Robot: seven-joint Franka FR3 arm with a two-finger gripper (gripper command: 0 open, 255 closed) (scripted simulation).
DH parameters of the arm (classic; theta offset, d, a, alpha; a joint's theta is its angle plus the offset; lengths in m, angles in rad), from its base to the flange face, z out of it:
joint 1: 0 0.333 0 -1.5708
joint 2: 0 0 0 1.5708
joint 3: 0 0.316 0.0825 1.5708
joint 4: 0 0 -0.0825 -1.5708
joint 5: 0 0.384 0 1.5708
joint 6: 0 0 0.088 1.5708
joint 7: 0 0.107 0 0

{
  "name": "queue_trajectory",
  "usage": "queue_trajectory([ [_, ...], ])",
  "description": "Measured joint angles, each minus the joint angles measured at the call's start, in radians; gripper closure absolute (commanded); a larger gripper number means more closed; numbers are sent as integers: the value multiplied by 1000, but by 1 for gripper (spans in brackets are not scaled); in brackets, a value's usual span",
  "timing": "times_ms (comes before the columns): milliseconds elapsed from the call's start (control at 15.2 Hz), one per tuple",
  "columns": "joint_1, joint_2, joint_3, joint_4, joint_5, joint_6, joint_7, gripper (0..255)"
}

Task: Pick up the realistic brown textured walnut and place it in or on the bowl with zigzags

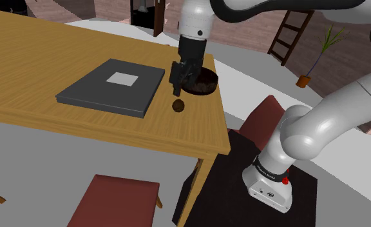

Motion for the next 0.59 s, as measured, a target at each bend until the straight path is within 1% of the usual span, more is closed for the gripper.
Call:
queue_trajectory([
  [198,7,34,25,-1,-2,35,14,0],
  [594,13,43,39,-70,5,113,16,0],
])
